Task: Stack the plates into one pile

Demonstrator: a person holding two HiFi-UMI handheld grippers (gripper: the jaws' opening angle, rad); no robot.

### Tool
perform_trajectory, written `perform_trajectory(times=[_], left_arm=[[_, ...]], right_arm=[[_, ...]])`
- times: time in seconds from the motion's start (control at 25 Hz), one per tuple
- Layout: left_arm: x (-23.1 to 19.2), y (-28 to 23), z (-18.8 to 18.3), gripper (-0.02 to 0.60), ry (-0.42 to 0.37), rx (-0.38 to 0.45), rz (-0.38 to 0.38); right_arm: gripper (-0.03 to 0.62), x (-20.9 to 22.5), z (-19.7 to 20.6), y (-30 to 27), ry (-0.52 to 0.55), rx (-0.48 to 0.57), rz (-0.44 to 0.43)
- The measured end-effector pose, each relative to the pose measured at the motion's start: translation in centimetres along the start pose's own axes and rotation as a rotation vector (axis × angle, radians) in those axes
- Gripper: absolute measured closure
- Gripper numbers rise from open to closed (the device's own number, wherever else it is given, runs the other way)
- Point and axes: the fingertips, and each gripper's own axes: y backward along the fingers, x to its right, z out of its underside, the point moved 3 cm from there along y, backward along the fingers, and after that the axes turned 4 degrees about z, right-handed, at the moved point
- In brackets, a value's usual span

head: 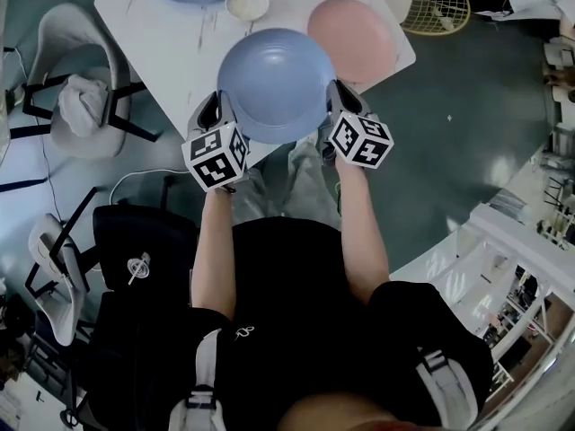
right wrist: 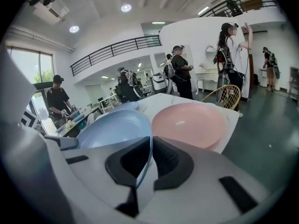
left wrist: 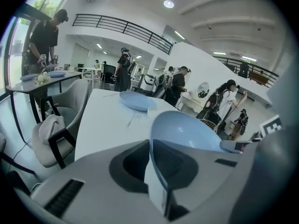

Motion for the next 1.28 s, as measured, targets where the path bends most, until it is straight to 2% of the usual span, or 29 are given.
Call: perform_trajectory(times=[0.12, 0.32, 0.52, 0.64, 0.88, 1.0, 1.12, 1.2, 1.28], left_arm=[[1.7, -1.2, -0.4, 0.543, -0.008, -0.007, -0.012], [5.4, -4.7, -2.7, 0.54, -0.027, 0.018, -0.038], [9.4, -9.1, -3.5, 0.537, -0.024, -0.007, -0.054], [11.4, -11.5, -3.8, 0.535, -0.03, -0.025, -0.061], [14.6, -15.6, -3.0, 0.535, -0.045, -0.072, -0.084], [15.8, -16.9, -2.0, 0.531, -0.092, -0.112, -0.098], [16.3, -17.6, -1.0, 0.532, -0.09, -0.139, -0.095], [16.8, -17.9, -0.4, 0.526, -0.118, -0.157, -0.093], [16.8, -18.1, -0.2, 0.515, -0.162, -0.158, -0.113]], right_arm=[[0.566, 1.9, -0.7, -0.5, -0.034, -0.005, -0.02], [0.572, 5.7, -4.5, -3.8, -0.083, 0.015, -0.054], [0.572, 10.4, -7.4, -6.8, -0.089, -0.004, -0.064], [0.572, 12.9, -8.9, -8.1, -0.13, -0.011, -0.08], [0.571, 17.6, -9.6, -10.5, -0.165, -0.039, -0.089], [0.571, 19.5, -8.7, -10.8, -0.175, -0.07, -0.081], [0.571, 20.6, -7.9, -11.1, -0.17, -0.09, -0.075], [0.567, 21.3, -7.9, -11.2, -0.169, -0.08, -0.092], [0.528, 21.7, -8.5, -11.0, -0.176, -0.038, -0.125]])
